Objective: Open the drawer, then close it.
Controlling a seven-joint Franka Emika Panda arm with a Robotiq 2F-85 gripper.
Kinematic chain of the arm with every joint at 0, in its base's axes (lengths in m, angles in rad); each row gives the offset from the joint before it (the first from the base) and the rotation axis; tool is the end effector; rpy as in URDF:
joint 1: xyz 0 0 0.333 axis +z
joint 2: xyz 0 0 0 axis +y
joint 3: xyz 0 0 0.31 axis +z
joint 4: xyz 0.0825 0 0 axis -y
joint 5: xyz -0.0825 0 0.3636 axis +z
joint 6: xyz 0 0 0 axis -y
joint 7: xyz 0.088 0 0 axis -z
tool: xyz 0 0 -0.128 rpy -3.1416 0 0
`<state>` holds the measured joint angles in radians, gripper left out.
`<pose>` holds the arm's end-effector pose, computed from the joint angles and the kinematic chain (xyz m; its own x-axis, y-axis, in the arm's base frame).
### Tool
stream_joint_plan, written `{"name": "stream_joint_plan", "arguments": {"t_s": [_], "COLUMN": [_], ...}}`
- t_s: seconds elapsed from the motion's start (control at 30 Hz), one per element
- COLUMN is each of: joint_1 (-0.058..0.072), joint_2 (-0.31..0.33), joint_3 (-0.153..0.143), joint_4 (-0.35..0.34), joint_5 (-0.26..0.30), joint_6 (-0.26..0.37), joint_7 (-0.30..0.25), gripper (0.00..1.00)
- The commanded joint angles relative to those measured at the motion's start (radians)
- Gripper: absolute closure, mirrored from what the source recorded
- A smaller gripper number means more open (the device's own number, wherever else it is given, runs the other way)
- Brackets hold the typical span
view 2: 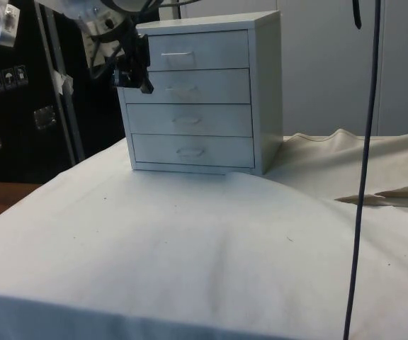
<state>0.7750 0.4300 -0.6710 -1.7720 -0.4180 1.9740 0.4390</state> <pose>0.6062 0.0618 0.3538 0.9943 -0.0904 0.0560 -0.1058 -0.7887 0.6055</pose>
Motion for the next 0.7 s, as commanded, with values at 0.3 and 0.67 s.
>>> {"name": "stream_joint_plan", "arguments": {"t_s": [0.3, 0.67], "joint_1": [-0.002, -0.003], "joint_2": [-0.006, -0.009], "joint_3": [0.015, 0.021], "joint_4": [-0.004, -0.006], "joint_5": [0.011, 0.011], "joint_6": [0.033, 0.044], "joint_7": [-0.034, -0.041], "gripper": [1.00, 0.58]}}
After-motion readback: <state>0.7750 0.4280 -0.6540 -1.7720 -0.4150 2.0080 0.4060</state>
